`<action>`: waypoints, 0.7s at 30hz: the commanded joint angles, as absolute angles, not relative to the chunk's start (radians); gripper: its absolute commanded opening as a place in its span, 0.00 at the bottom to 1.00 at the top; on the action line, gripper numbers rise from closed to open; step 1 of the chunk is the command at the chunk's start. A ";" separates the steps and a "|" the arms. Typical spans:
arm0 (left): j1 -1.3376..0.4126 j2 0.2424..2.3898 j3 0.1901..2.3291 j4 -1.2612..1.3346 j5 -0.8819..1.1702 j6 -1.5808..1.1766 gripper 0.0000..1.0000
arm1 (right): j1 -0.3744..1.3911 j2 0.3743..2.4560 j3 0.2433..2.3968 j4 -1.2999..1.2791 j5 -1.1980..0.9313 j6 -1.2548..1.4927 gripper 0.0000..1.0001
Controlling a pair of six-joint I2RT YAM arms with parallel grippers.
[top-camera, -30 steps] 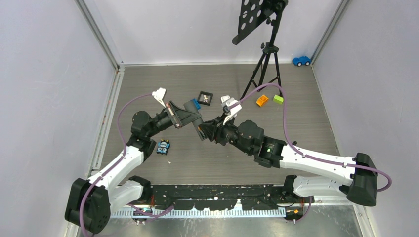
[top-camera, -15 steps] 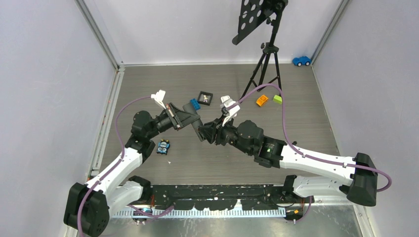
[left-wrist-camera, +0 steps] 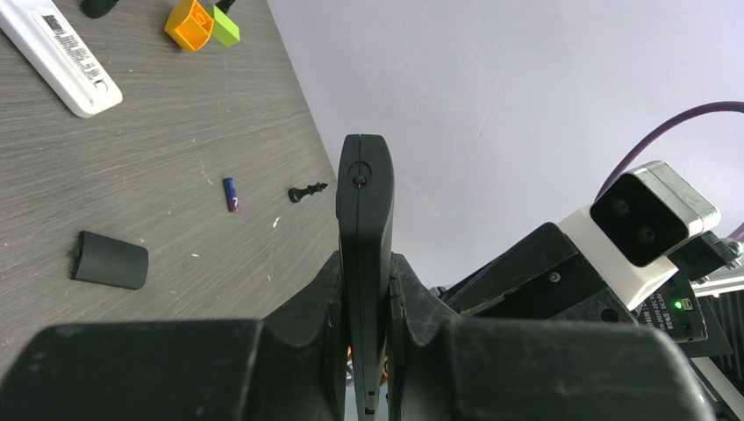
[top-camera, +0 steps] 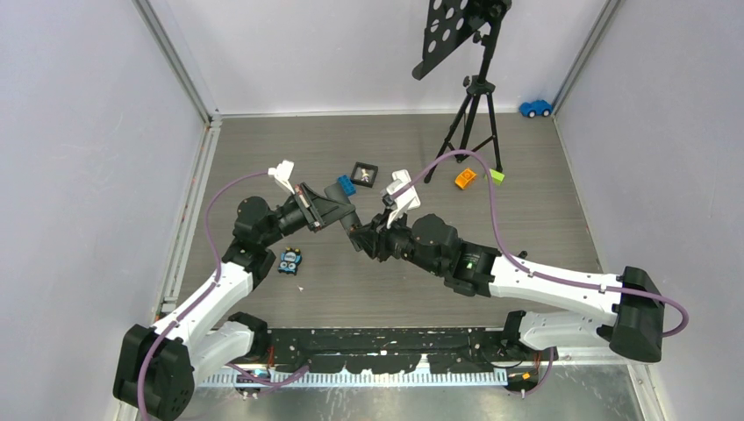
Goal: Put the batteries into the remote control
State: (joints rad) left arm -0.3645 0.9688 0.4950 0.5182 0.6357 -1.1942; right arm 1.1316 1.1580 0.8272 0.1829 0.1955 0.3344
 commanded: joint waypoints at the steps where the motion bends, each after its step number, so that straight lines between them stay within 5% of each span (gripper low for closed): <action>1: -0.367 0.947 0.535 0.563 0.638 -1.188 0.00 | 1.136 1.163 0.876 0.192 0.201 0.313 0.22; 10: -0.367 0.943 0.534 0.591 0.620 -1.229 0.00 | 1.137 1.152 0.853 0.205 0.227 0.338 0.02; 21: -0.364 0.916 0.528 0.636 0.540 -1.264 0.00 | 1.136 1.130 0.794 0.158 0.211 0.371 0.00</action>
